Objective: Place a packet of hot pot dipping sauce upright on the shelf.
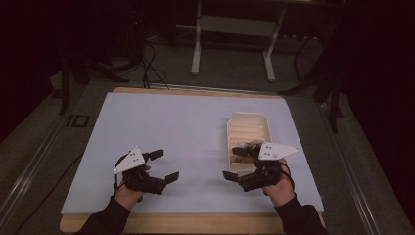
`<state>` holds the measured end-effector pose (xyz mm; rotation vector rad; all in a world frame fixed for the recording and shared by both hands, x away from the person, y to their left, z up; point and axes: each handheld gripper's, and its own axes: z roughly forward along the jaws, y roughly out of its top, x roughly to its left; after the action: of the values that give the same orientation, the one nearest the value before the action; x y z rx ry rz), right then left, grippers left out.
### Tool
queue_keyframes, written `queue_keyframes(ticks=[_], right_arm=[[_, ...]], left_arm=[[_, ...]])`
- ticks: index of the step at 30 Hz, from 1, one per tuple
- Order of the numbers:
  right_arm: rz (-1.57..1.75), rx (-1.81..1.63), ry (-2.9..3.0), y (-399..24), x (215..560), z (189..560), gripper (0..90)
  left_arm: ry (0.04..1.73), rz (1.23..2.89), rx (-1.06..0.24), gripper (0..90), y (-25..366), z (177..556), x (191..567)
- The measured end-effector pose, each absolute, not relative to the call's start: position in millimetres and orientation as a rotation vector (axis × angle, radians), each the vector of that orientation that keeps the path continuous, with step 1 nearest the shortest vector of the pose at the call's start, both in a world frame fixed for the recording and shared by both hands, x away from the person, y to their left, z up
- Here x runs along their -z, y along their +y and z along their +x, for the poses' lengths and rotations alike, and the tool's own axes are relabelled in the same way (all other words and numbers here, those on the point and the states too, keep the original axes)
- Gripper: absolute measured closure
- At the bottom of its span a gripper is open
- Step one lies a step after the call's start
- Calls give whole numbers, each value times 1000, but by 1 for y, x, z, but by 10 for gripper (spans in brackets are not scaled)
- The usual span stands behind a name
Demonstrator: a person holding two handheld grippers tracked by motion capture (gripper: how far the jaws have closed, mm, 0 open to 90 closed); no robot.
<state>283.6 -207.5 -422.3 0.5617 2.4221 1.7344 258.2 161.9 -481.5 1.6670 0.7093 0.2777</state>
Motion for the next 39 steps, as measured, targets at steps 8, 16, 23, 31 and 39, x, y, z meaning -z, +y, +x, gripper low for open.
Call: queue_keyframes(ticks=[8, 16, 23, 31, 39], right_arm=[[587, -1718, 2469, -207, 441, 277, 139], [589, -1655, 2499, -215, 456, 267, 140], [540, -1618, 2493, -228, 462, 258, 163], [584, -1583, 2512, -241, 473, 248, 137], [663, -1567, 2422, -260, 473, 248, 144]], left_arm=[[708, 1670, -281, 24, 163, 258, 482], [705, 1671, -280, 24, 163, 257, 482], [702, 1679, -287, 24, 163, 257, 482], [696, 1689, -287, 24, 162, 256, 483], [692, 1689, -294, 24, 163, 257, 484]])
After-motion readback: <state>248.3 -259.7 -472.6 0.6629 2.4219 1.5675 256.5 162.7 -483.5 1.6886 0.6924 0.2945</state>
